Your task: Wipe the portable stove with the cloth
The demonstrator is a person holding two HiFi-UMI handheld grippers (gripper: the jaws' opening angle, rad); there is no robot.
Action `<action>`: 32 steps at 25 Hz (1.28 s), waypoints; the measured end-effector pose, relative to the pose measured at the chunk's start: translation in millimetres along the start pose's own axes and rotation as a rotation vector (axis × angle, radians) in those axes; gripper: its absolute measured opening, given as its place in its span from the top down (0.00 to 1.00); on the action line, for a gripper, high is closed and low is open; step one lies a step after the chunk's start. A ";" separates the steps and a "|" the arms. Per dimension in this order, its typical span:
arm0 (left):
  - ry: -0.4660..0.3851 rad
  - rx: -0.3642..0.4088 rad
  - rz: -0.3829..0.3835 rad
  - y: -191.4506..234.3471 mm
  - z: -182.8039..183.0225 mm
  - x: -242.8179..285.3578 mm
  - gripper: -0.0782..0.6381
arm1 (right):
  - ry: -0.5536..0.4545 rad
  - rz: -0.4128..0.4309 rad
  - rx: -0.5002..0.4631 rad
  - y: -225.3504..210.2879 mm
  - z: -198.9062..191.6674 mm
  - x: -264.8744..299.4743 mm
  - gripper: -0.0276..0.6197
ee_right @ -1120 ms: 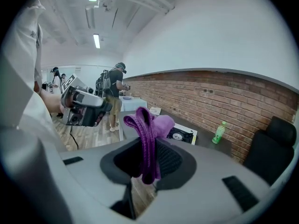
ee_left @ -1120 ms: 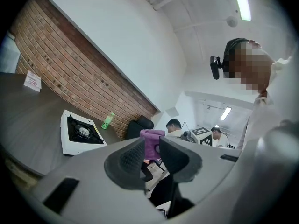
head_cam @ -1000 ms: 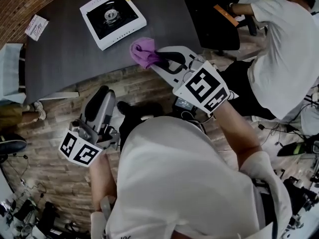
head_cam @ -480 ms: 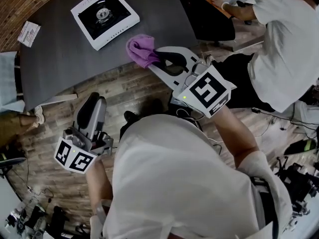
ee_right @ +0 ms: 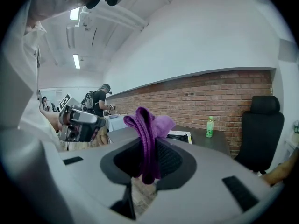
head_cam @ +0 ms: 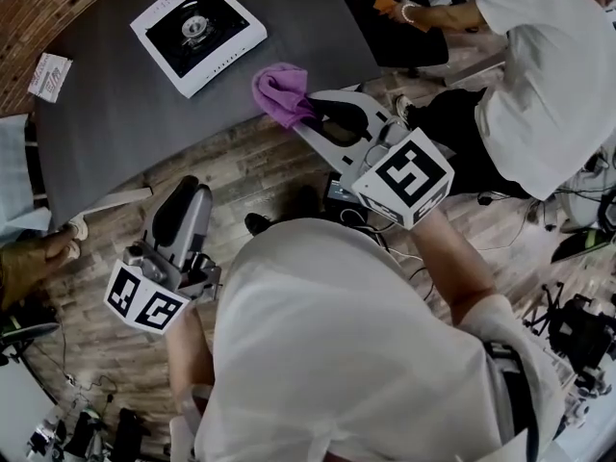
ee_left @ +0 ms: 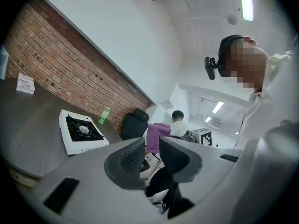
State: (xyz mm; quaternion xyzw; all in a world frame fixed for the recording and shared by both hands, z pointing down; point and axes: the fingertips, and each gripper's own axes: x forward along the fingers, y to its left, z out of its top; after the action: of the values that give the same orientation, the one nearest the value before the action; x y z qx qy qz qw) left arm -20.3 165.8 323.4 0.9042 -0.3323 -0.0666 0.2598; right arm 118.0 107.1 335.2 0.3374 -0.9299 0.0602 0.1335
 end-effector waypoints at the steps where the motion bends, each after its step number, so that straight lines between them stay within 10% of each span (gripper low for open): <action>1: 0.002 0.002 -0.008 -1.2 0.7 -0.3 0.75 | -0.002 -0.006 0.007 0.1 0.6 -0.5 0.82; 32: -0.012 -0.031 -0.077 24.1 -1.4 -20.9 0.75 | 0.017 -0.085 0.001 22.2 6.0 21.1 0.82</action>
State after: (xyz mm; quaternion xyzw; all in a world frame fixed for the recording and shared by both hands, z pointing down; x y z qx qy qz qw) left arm -49.6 164.2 335.9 0.9117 -0.2978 -0.0870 0.2693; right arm 86.9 109.9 335.1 0.3760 -0.9136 0.0578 0.1435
